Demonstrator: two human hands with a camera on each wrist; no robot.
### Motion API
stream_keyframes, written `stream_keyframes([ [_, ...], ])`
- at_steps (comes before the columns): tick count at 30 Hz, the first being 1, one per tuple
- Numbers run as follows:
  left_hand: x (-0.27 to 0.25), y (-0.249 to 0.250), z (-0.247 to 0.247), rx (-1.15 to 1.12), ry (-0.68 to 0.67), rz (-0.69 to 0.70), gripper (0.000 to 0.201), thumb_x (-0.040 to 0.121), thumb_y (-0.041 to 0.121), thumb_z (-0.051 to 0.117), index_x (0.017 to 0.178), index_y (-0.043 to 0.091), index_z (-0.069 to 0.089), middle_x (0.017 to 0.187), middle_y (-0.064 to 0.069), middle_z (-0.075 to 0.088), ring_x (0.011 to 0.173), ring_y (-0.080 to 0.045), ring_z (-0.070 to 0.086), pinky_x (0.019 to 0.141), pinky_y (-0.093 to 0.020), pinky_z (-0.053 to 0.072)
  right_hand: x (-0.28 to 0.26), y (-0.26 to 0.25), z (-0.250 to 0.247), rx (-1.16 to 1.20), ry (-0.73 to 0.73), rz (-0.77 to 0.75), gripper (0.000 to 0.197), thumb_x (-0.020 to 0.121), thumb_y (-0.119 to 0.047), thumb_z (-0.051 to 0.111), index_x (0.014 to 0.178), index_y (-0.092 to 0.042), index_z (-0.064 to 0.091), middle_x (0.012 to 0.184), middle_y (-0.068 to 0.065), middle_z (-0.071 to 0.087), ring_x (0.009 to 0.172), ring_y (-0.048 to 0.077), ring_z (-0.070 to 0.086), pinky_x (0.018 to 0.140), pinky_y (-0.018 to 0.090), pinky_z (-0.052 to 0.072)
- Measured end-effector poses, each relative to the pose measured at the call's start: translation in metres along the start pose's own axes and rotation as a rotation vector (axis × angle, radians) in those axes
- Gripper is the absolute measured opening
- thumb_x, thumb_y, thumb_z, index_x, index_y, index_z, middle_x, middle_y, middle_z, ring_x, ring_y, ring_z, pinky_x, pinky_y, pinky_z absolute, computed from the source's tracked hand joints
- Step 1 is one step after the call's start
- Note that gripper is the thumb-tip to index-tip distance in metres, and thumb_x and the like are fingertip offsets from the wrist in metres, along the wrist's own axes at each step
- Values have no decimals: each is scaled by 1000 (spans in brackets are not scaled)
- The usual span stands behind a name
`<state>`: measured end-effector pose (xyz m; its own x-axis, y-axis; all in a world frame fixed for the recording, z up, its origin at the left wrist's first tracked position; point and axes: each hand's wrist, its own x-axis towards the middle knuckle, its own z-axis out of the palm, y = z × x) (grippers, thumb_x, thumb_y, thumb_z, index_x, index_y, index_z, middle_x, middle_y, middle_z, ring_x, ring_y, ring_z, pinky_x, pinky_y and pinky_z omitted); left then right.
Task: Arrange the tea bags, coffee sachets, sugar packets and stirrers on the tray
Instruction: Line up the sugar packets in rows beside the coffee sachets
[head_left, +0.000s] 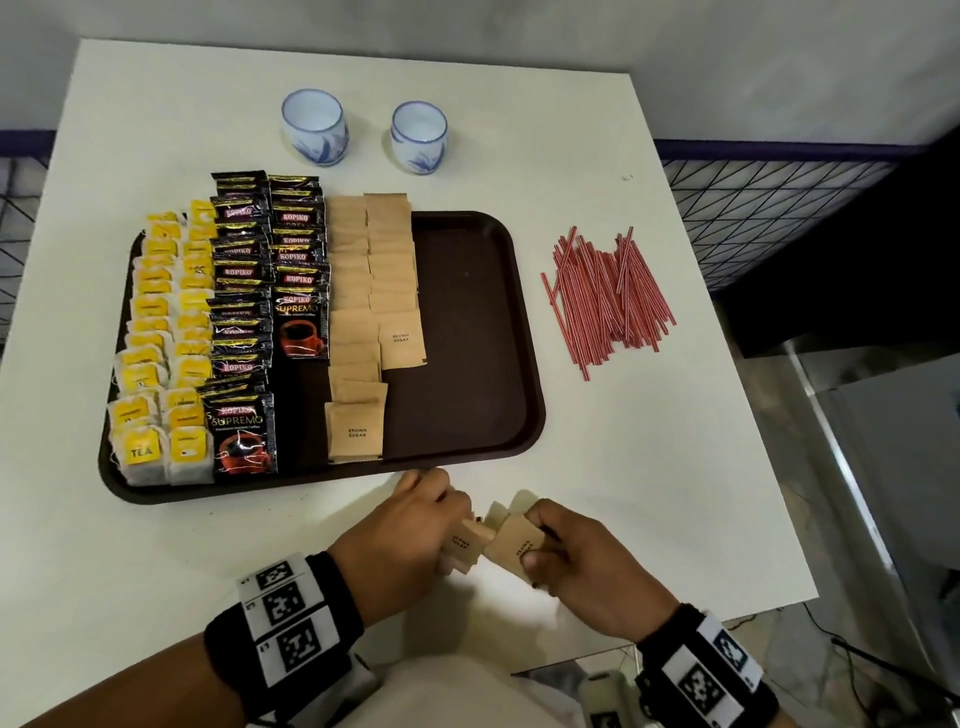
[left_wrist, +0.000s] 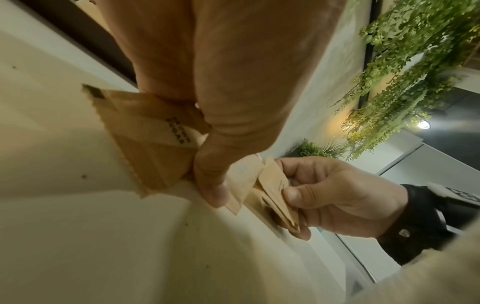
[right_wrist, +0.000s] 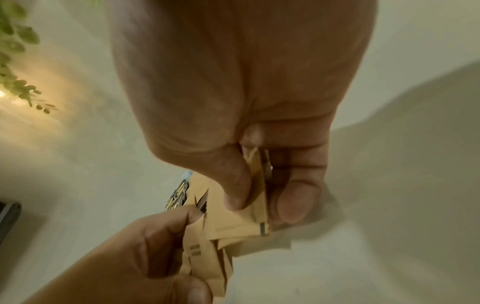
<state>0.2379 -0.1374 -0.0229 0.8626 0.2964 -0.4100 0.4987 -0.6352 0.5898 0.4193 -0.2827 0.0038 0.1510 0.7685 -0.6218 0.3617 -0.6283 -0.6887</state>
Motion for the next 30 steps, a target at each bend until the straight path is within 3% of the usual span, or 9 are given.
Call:
stream_keyframes([
  [4, -4, -4, -14, -185, 0, -18, 6, 91, 27, 63, 95, 29, 59, 98, 12, 57, 86, -4, 49, 75, -25, 43, 0, -8, -11, 207, 95, -6, 7, 92, -2, 59, 90, -9, 61, 84, 11, 69, 71, 27, 67, 70, 46, 58],
  [6, -8, -3, -26, -294, 68, -72, 6, 92, 31, 64, 96, 28, 62, 90, 12, 65, 81, -4, 58, 73, -27, 48, 1, -19, -17, 362, 160, -10, 4, 92, 3, 61, 92, 0, 64, 86, 16, 72, 75, 34, 70, 73, 48, 59],
  [10, -7, -8, -48, -483, 282, -121, 9, 94, 29, 66, 102, 32, 63, 80, 10, 68, 79, -3, 63, 67, -20, 49, 19, -49, -14, 527, 214, -32, 7, 91, 6, 62, 96, 4, 66, 96, 25, 69, 78, 32, 73, 68, 36, 60],
  [15, -4, -15, -67, -659, 411, -66, 18, 96, 25, 64, 113, 32, 62, 98, 17, 68, 94, -5, 66, 81, -26, 54, 49, -83, 5, 645, 256, -34, 11, 90, 6, 63, 95, -4, 62, 79, 6, 69, 73, 24, 72, 64, 38, 60],
  [18, -7, -25, -72, -685, 526, -121, 20, 93, 30, 66, 113, 31, 63, 96, 13, 71, 89, -5, 68, 76, -27, 56, 63, -101, 15, 640, 274, -67, 19, 89, 4, 66, 104, -6, 60, 71, 1, 68, 71, 21, 70, 63, 39, 58],
  [21, -12, -33, -79, -727, 609, -178, 24, 93, 19, 68, 114, 29, 64, 97, 12, 72, 78, 3, 66, 64, -15, 52, 74, -112, 19, 552, 323, -113, 15, 90, -1, 67, 102, -10, 63, 73, 8, 68, 71, 21, 69, 66, 42, 60],
  [24, -17, -40, -86, -713, 646, -192, 28, 91, 16, 71, 113, 31, 63, 101, 20, 70, 94, 9, 64, 75, -7, 50, 85, -116, 16, 375, 366, -173, 9, 89, -10, 72, 90, -18, 69, 81, 3, 71, 78, 20, 70, 71, 35, 59],
  [28, -21, -49, -92, -759, 667, -205, 29, 90, 16, 71, 107, 38, 62, 101, 20, 71, 97, 7, 65, 78, -12, 53, 99, -124, 10, 318, 324, -186, 7, 84, -10, 77, 84, -16, 73, 84, 9, 72, 81, 26, 69, 79, 37, 58],
  [30, -24, -55, -96, -760, 690, -228, 25, 91, 18, 70, 107, 37, 63, 101, 19, 72, 97, 6, 66, 78, -17, 53, 104, -126, 3, 393, 311, -185, 8, 83, -6, 76, 84, -14, 73, 79, 9, 70, 70, 21, 66, 71, 32, 55],
])
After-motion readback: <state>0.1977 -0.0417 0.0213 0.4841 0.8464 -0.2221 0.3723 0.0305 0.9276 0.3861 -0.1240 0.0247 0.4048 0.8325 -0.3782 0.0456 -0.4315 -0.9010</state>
